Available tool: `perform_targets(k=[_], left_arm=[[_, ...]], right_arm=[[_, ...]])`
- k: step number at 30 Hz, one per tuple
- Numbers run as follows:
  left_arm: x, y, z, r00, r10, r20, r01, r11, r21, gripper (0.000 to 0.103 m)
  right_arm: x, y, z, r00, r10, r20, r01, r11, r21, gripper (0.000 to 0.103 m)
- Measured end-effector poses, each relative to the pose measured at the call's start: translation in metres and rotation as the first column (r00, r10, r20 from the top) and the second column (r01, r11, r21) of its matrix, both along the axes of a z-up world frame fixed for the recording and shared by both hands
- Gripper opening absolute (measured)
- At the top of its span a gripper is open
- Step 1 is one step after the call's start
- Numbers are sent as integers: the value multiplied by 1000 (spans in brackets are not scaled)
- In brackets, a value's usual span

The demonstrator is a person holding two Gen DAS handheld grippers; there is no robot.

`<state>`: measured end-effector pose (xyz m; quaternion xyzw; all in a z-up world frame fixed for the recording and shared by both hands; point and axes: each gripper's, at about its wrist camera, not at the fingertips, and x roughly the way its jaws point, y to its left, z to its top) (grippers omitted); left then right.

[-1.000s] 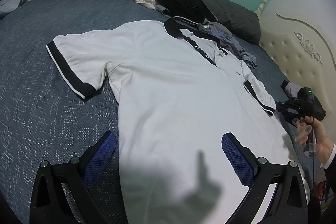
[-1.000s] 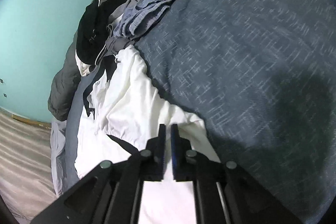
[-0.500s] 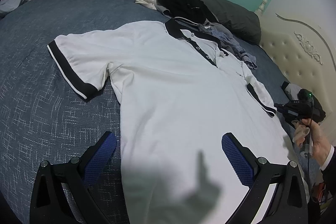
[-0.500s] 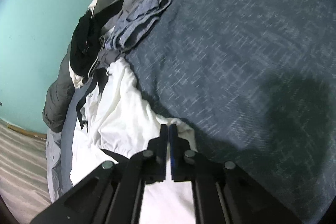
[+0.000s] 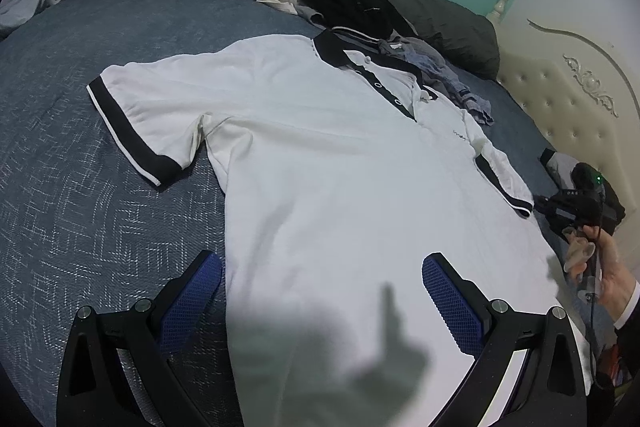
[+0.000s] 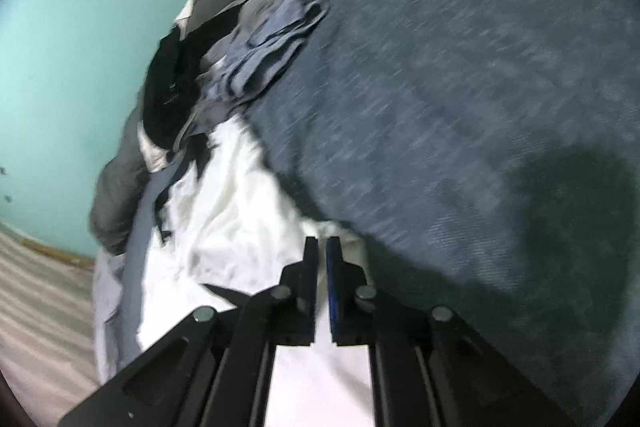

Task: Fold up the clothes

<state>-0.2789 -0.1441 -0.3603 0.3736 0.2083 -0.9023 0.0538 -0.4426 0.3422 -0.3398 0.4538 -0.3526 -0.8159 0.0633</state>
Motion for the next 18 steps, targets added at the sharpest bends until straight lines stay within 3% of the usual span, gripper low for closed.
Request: perform_targets(k=[10, 13, 18], left_arm=[[-2, 4, -3, 1000, -3, 8, 3, 1000, -14, 103], [-1, 4, -3, 1000, -4, 8, 4, 1000, -12, 103], [-1, 3, -1, 1000, -2, 3, 2, 1000, -8, 103]], right_arm=[[-5, 0, 17, 996, 56, -63, -57, 998, -11, 5], [-14, -7, 12, 997, 74, -34, -75, 997, -10, 5], [-17, -10, -4, 997, 55, 50, -58, 996, 72, 5]])
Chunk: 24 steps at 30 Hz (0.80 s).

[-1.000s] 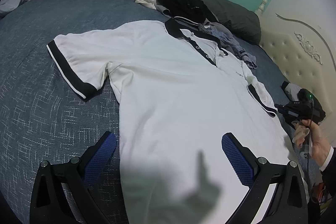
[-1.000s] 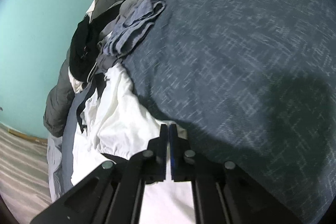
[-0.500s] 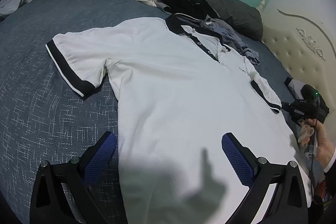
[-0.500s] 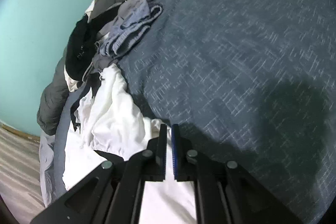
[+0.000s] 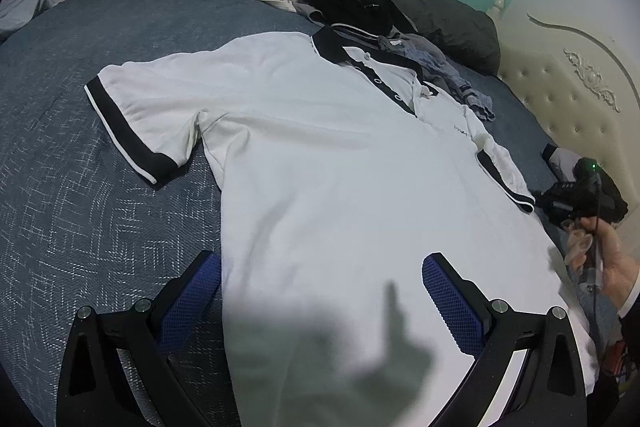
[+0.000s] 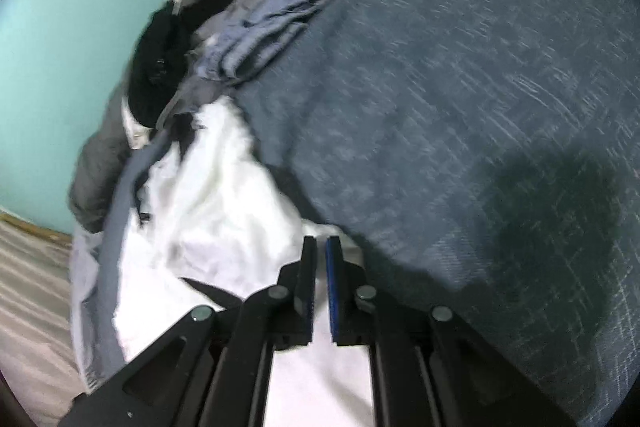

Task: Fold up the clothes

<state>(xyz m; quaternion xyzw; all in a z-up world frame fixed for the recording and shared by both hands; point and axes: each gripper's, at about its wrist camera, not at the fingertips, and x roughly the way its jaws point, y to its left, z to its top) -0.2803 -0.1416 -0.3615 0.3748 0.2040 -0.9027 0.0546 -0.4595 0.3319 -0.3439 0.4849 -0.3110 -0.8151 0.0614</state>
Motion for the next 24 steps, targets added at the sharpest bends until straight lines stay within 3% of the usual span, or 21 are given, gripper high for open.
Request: perform_targets(k=[2, 10, 13, 18, 24], left_arm=[[1, 0, 2, 1000, 2, -7, -2, 1000, -1, 103], [3, 12, 28, 998, -36, -57, 34, 999, -37, 103], [-3, 24, 37, 996, -76, -55, 75, 997, -16, 103], [-38, 64, 45, 983, -179, -34, 180, 984, 11, 103], [-97, 113, 55, 963, -271, -7, 271, 962, 19, 103]], right_arm=[[4, 6, -2, 1000, -30, 3, 30, 999, 11, 5], [24, 16, 11, 996, -37, -82, 29, 996, -89, 5], [33, 15, 11, 993, -47, -111, 31, 989, -145, 5], [38, 7, 6, 992, -6, -127, -17, 983, -182, 5], [40, 23, 10, 988, -35, -153, -4, 969, -249, 17]])
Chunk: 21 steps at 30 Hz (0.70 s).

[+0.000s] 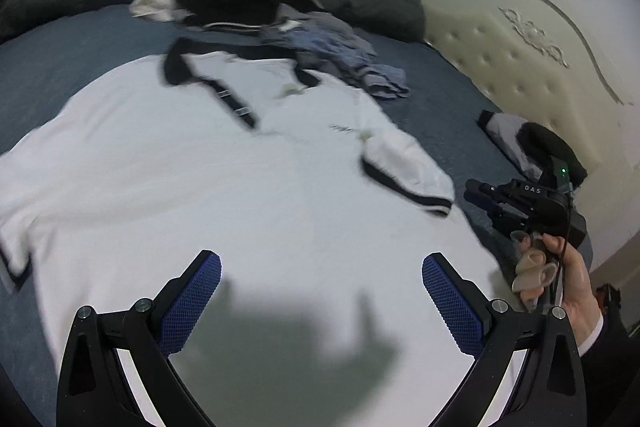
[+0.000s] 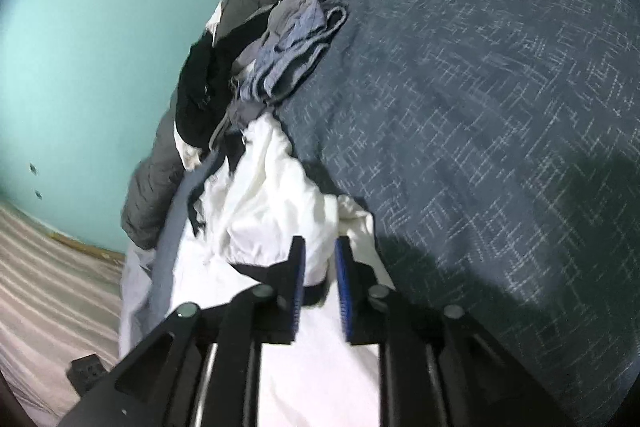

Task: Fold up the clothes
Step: 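Lift the polo side with the right gripper while the left gripper moves toward the collar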

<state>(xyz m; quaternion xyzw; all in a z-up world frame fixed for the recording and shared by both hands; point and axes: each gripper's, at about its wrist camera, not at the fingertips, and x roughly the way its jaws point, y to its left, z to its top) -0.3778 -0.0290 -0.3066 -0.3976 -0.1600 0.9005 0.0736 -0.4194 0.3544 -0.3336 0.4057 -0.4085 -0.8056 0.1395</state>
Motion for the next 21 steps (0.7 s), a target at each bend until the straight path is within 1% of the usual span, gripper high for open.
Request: perform_targets(k=[4, 7, 10, 12, 18, 21], left_arm=[[-44, 24, 3, 999, -39, 9, 39, 999, -10, 103], [-71, 40, 2, 999, -48, 15, 48, 998, -35, 103], [-96, 51, -5, 998, -54, 46, 56, 997, -46, 103], [-110, 55, -9, 996, -62, 69, 65, 997, -40, 103], [-140, 58, -20, 991, -54, 126, 65, 994, -85, 103], [-157, 59, -19, 988, -61, 139, 75, 992, -97, 103]], right_arm=[[0, 8, 10, 999, -12, -37, 13, 1000, 12, 19], [0, 11, 12, 999, -20, -44, 19, 1000, -6, 20], [-3, 13, 10, 999, -18, -39, 17, 1000, -21, 20], [-6, 14, 8, 999, -19, -35, 18, 999, -34, 21], [-11, 15, 4, 1000, -11, -24, 10, 999, -48, 21], [-12, 20, 1, 1000, -21, -14, 21, 998, -57, 21]])
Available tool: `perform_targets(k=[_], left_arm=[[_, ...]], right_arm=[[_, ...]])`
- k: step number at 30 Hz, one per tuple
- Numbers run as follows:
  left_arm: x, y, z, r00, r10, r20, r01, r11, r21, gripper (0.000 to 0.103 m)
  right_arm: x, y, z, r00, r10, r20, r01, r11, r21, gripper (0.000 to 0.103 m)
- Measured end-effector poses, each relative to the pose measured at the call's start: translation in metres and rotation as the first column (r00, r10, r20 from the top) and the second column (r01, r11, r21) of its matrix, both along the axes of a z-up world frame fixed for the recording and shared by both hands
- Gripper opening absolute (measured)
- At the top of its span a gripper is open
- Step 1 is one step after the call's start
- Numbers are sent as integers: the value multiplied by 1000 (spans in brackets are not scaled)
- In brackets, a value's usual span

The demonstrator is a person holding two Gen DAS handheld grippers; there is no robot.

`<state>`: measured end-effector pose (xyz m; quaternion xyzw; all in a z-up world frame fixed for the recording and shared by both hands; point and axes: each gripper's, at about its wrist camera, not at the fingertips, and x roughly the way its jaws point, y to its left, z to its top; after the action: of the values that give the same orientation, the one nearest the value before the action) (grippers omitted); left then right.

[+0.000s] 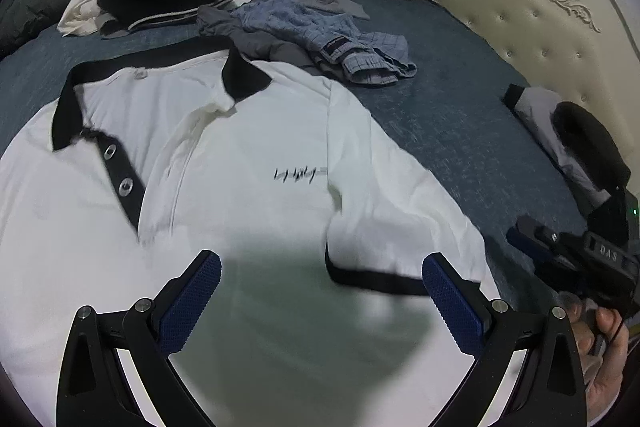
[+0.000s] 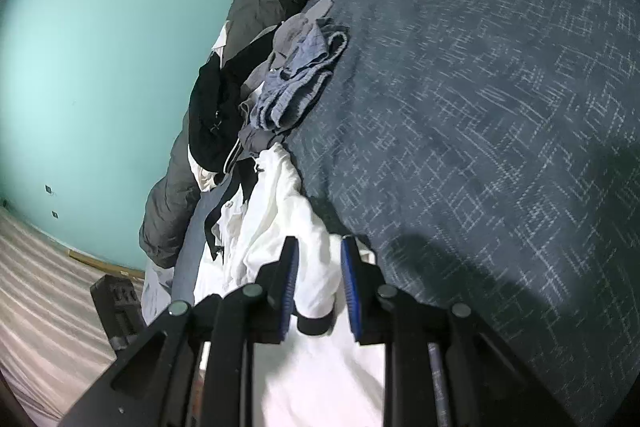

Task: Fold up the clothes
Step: 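Lift the polo side with the right gripper while the left gripper moves toward the collar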

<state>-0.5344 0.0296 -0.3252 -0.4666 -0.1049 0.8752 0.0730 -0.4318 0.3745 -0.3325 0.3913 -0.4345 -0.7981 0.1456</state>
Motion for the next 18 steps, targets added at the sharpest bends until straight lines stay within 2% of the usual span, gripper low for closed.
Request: perform_targets(k=[12, 18], left_arm=[[-90, -2, 6, 999, -12, 50, 11, 1000, 18, 101], [-138, 6, 2, 996, -38, 86, 38, 999, 2, 83]], right_arm=[[-5, 9, -6, 1000, 1, 18, -1, 1000, -11, 22], [-11, 3, -16, 999, 37, 39, -37, 999, -5, 24]])
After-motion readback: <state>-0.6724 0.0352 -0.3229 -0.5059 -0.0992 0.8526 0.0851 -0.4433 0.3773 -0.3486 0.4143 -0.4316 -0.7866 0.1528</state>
